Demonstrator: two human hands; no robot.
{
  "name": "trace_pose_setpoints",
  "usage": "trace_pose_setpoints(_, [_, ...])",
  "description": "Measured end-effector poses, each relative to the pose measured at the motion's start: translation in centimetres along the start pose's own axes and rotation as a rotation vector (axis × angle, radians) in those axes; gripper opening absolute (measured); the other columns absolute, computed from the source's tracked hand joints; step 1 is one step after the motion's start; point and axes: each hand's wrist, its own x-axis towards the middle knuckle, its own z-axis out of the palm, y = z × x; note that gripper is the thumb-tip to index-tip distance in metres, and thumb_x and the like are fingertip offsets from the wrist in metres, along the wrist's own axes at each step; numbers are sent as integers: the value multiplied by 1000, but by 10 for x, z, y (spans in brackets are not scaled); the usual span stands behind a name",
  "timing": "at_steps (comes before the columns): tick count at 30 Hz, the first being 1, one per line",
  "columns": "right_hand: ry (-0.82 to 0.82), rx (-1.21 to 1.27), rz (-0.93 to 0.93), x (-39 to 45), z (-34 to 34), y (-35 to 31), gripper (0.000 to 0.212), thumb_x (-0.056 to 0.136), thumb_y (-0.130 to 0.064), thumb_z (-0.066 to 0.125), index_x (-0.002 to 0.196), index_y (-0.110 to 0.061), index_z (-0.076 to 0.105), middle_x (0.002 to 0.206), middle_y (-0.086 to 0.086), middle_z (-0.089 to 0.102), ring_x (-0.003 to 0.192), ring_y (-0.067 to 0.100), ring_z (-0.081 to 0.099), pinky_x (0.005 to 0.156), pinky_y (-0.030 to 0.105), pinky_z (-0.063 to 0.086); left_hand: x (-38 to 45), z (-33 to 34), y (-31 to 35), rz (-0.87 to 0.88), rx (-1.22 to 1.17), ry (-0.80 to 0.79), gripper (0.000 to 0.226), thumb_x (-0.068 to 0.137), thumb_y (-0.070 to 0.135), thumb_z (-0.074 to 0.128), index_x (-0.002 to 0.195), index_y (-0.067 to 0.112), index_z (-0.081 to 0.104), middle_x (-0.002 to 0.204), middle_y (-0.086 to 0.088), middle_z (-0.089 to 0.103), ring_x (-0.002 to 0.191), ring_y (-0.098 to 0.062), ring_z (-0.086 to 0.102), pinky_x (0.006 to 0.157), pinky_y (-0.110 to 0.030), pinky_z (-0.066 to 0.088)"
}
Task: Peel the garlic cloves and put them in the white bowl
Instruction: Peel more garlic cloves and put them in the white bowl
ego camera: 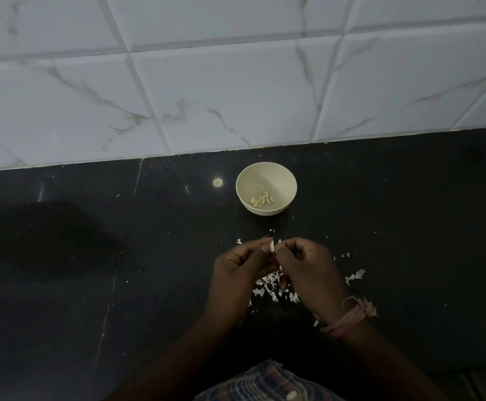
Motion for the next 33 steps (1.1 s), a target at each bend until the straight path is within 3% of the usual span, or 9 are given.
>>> trace_pose_setpoints(4, [11,-31,-14,1,-2,1,13,95,-17,65,90,-7,71,60,2,69,42,13,53,44,24,42,-3,0,3,43,125,-26,18,95,9,67,111,11,77,102,-9,79,98,-26,76,85,-34,60])
trace_pose_setpoints(9, [72,16,53,6,-3,9,16,98,-16,60,91,-5,68,53,-2,62,43,17,56,48,29,45,1,-1,-4,24,82,6,19,100,11,61,103,12,80,95,-14,77,87,-21,74,77,-27,59])
trace_pose_setpoints(14, [104,-97,45,6,-11,18,4,91,-13,69,88,-15,72,74,4,74,63,15,71,58,23,56,2,-3,-8,-63,-41,22,16,96,9,64,101,6,78,91,-11,76,83,-18,72,75,-27,59])
trace_pose_setpoints(17, [75,-165,-26,2,-10,21,17,87,-5,69,92,-21,72,85,-3,74,77,12,72,72,33,61,0,-2,-9,-95,-62,15,15,96,6,64,104,4,76,93,-12,76,85,-20,73,76,-27,59])
trace_pose_setpoints(20, [67,-166,-73,-1,-8,18,20,92,-9,64,99,-27,71,93,-7,74,84,5,70,77,32,60,-2,0,-8,-67,3,10,17,97,5,63,107,6,77,97,-13,77,88,-19,74,77,-27,58])
trace_pose_setpoints(23, [45,-86,-86,-2,-9,17,8,94,-19,70,96,-24,75,88,-7,76,80,8,73,75,31,60,-4,0,-5,-20,58,18,16,95,5,66,106,7,78,100,-12,78,94,-25,76,83,-32,60])
trace_pose_setpoints(26, [24,-53,-66,-3,-7,17,6,90,-12,74,92,-17,77,82,-3,77,73,11,73,68,26,59,-5,0,-2,0,119,34,16,91,4,71,104,9,78,100,-10,79,97,-28,76,88,-37,61])
trace_pose_setpoints(29, [38,69,-9,-2,-6,18,8,90,-3,71,94,-8,76,80,4,77,66,15,71,61,23,57,-5,0,-3,-32,66,43,19,90,2,71,108,7,75,101,-14,78,98,-31,75,87,-37,60])
trace_pose_setpoints(33, [36,92,10,-1,-5,19,9,88,-7,76,97,-11,76,83,3,78,67,13,70,61,22,55,-7,1,-1,-26,67,35,14,90,4,73,103,2,74,96,-17,77,92,-32,75,81,-33,61])
